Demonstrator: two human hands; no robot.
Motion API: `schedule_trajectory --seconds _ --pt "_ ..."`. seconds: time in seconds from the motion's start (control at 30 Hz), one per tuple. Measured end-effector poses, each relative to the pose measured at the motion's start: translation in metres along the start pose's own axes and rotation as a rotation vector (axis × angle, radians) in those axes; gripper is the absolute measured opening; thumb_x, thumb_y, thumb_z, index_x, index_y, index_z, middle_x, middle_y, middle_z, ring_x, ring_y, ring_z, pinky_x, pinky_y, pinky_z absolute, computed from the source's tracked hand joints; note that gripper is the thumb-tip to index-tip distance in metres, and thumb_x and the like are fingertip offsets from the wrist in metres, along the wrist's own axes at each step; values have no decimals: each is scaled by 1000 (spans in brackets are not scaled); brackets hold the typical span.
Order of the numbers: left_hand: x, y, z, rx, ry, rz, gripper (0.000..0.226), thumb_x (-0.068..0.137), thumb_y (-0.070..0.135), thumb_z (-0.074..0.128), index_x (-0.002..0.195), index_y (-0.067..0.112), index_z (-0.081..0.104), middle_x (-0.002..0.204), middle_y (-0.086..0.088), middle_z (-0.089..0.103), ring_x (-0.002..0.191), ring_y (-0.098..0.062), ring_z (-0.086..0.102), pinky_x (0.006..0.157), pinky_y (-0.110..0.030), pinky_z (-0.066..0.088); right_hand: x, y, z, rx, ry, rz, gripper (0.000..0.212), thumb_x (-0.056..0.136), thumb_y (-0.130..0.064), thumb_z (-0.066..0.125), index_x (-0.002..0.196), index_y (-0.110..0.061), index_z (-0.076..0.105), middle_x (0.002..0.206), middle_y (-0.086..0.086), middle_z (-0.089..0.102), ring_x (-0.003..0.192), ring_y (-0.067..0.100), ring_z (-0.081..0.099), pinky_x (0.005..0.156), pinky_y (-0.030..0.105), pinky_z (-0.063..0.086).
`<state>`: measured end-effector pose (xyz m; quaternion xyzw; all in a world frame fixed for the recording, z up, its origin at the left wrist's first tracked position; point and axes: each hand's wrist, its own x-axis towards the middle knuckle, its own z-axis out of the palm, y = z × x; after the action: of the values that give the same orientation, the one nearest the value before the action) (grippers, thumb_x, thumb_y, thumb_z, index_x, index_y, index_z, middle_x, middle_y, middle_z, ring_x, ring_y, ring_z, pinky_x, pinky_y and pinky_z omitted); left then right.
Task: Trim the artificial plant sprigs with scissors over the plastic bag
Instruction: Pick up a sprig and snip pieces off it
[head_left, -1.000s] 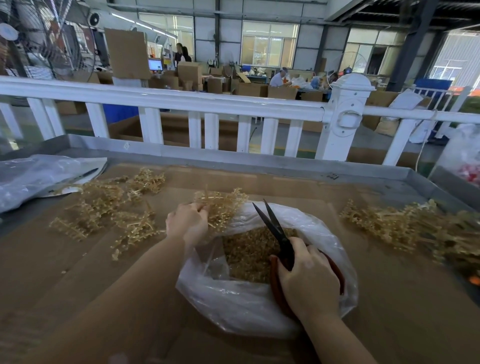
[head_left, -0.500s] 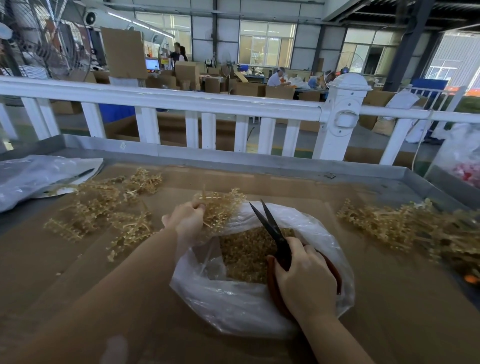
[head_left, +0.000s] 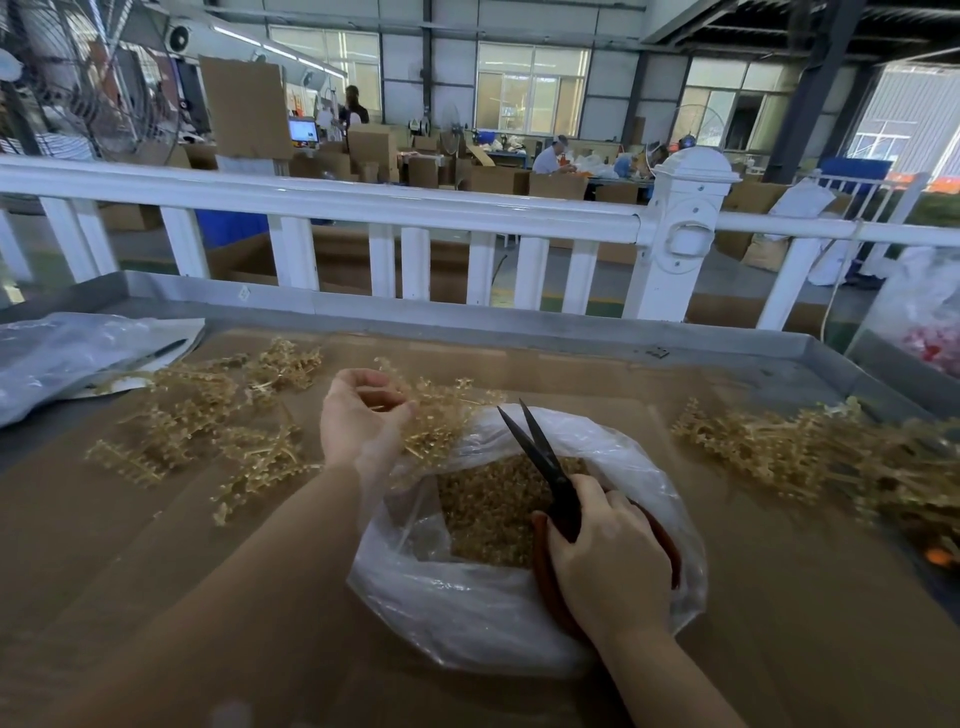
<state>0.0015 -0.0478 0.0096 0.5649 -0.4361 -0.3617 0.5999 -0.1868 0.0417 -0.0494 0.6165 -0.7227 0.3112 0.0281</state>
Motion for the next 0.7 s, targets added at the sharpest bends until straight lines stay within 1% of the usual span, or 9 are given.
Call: schedule_trajectory --seconds 0.17,0.27,0.37,0.47,0.5,0.57,0.6,0.63,0.7 --pt "3 0 -1 5 -102 -175 51 79 -14 64 120 12 47 92 -2 53 85 -17 58 76 -29 51 -1 0 0 15 17 6 44 87 -55 55 122 -28 54 105 -5 61 102 15 55 74 24 42" --pt "2 2 -1 -25 -158 -212 34 79 -19 49 102 3 61 79 -5 57 66 -16 52 53 -22 42 -1 0 -1 40 47 7 44 85 -53 59 120 -26 56 101 -3 62 99 17 57 70 25 41" --pt "1 7 1 -86 -119 -272 35 77 -21 38 85 3 62 68 -7 51 50 -14 45 42 -19 35 -2 -1 -1 44 57 9 43 84 -52 61 118 -25 58 98 -2 63 96 18 58 68 24 36" --pt "2 5 1 -91 -129 -294 46 81 -10 47 127 -13 47 65 -7 48 53 -16 44 40 -20 35 -2 -1 -1 39 58 11 43 84 -52 61 118 -25 58 98 -2 63 95 18 58 68 24 36" --pt "1 5 0 -66 -162 -288 48 82 -3 56 128 -13 46 70 -9 52 60 -18 48 43 -22 38 -2 -1 -1 40 54 11 43 85 -52 61 119 -25 58 99 -2 63 96 18 58 69 24 37" --pt "-2 4 -1 48 -210 -227 26 80 10 72 96 -5 60 73 -7 56 71 -22 52 52 -28 41 -2 -1 -2 42 39 14 44 85 -52 59 120 -25 57 101 -2 62 97 18 57 72 26 42" --pt "-4 4 -1 86 -206 -197 22 77 11 77 75 3 57 67 -4 54 70 -21 51 55 -29 41 -2 -1 -2 43 34 15 44 85 -52 59 120 -26 56 101 -2 62 98 17 57 73 26 42" --pt "-3 3 -1 115 -198 -169 32 75 10 78 64 9 48 61 -2 51 68 -21 50 57 -29 42 -2 -1 -2 44 32 15 44 85 -52 59 120 -26 56 101 -3 62 98 17 57 73 26 42" --pt "-3 2 -1 161 -166 -113 38 76 9 79 61 11 44 60 -3 48 64 -19 48 59 -31 44 -2 -1 -2 52 32 14 44 85 -52 59 120 -26 56 101 -3 62 98 17 57 73 25 42"
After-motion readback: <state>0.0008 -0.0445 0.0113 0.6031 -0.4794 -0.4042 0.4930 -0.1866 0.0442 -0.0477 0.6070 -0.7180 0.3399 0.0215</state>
